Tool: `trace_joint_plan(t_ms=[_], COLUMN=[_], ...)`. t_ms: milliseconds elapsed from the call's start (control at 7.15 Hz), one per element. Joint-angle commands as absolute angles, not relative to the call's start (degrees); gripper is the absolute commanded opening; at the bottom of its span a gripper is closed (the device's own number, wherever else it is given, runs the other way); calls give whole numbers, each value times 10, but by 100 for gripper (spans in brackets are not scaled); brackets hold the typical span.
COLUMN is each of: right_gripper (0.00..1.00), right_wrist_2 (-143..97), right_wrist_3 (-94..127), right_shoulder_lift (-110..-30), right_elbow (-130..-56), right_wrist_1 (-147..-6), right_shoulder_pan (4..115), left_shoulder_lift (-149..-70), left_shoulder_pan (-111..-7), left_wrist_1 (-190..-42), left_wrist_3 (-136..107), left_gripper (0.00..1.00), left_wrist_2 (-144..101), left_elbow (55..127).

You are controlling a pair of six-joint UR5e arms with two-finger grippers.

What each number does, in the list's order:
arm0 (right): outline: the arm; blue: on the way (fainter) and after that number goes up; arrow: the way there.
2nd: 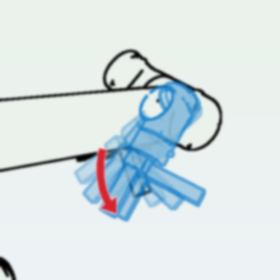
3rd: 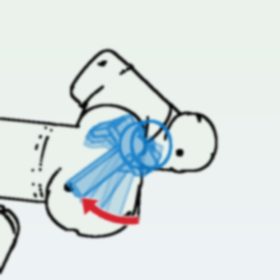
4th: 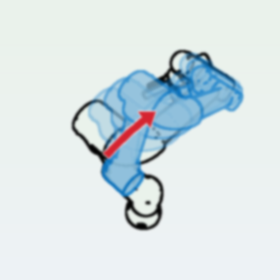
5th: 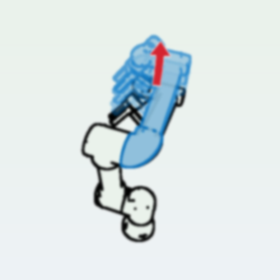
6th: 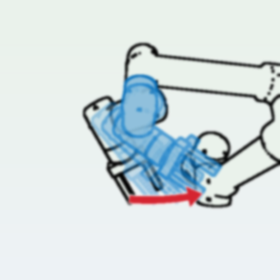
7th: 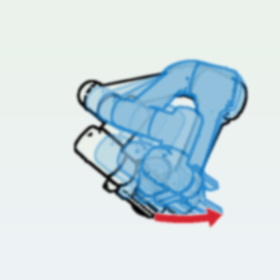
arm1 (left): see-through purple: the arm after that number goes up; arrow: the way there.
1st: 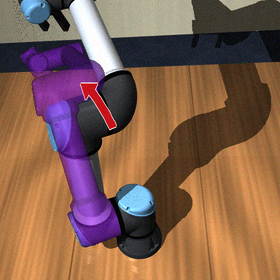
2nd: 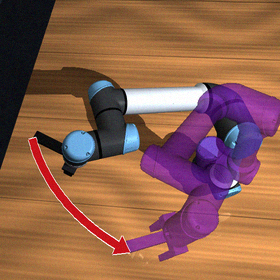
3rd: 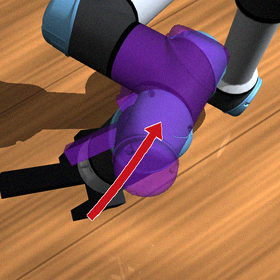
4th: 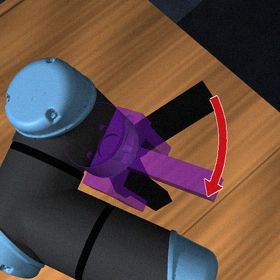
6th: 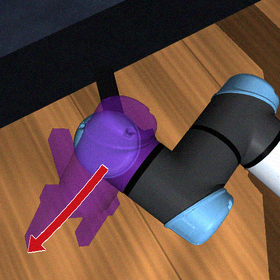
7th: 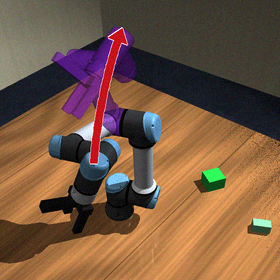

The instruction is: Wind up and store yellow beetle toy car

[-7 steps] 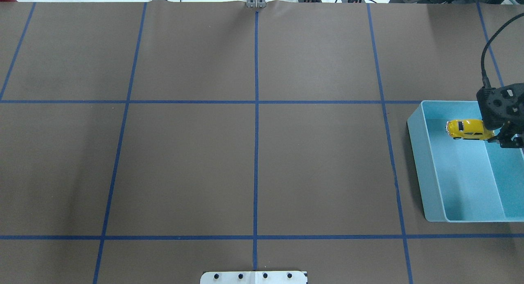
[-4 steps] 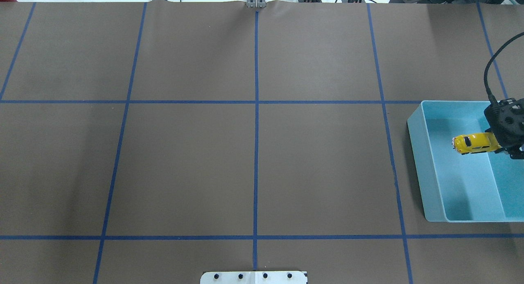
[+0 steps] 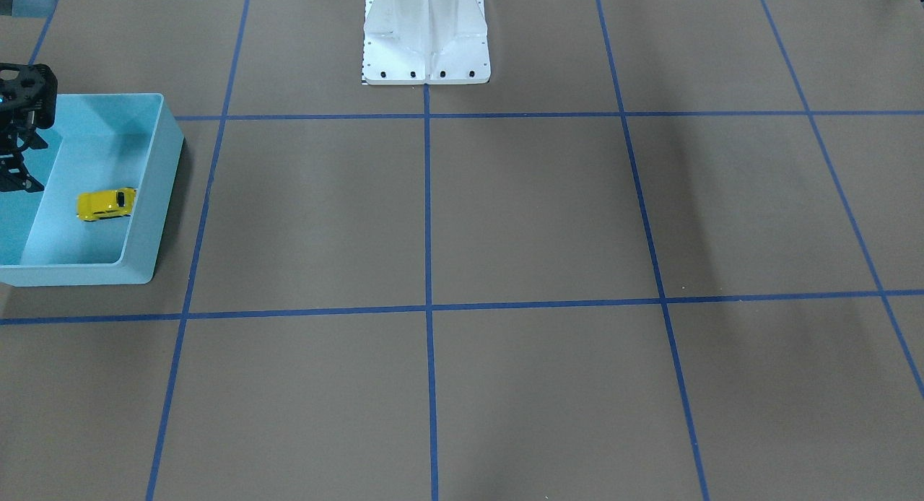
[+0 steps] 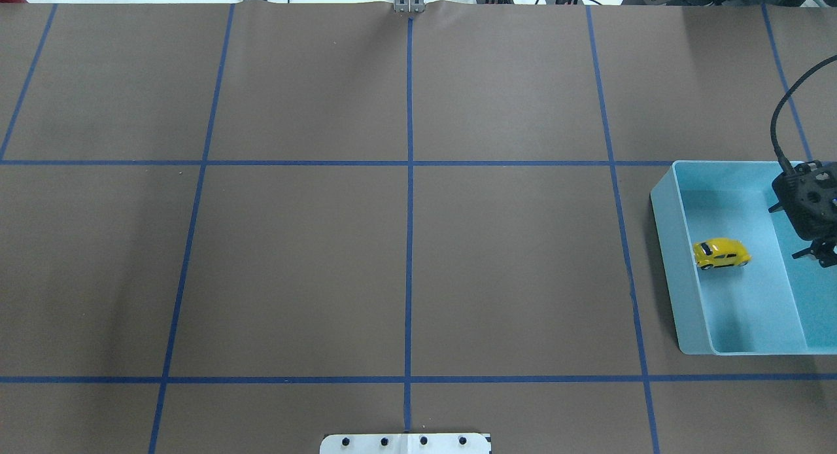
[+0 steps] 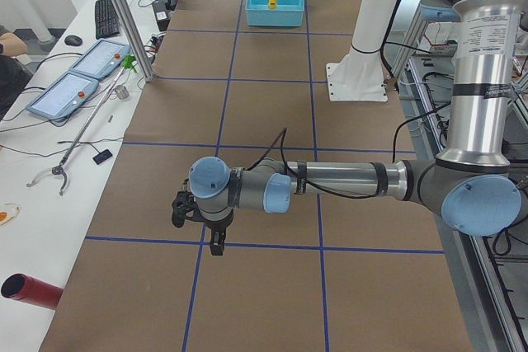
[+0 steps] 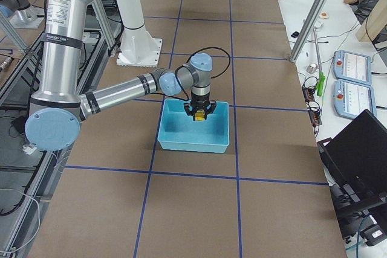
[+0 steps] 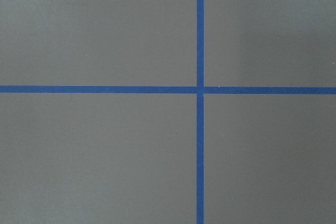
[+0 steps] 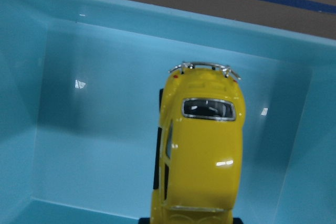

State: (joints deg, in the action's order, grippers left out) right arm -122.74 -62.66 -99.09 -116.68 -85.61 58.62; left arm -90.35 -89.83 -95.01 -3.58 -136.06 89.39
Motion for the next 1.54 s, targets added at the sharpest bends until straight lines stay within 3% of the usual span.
trace_joint_plan(t_ms=[0,140,839,1259,1399], right_gripper=[100,100,100,100,100], right_wrist_2=[-1230,-1233,-1321,-1329,-1327], right_wrist_3=[-627,-627,-585,-115,-110], right_shoulder_lift=[-991,-991,-952,-925,-923], right_elbow=[-1166,-1166,-999,-969,-970], right_wrist_1=[-856,-856,-955,-1028,-1021], right_shoulder_pan=[586,600,951,994,994], left_shoulder_lift=[-904,-904,-904,-904,-904], left_shoulder_pan=[-898,-898,-898,-897,-897], left_wrist_1=[-950,-950,-950,-950,-951], left_wrist_3=[-36,-35,-36,-36,-37], left_gripper=[100,100,100,100,100], left_wrist_2=[-1361,-1361,-1361,-1361,-1361], left_elbow=[894,893,893,892,892])
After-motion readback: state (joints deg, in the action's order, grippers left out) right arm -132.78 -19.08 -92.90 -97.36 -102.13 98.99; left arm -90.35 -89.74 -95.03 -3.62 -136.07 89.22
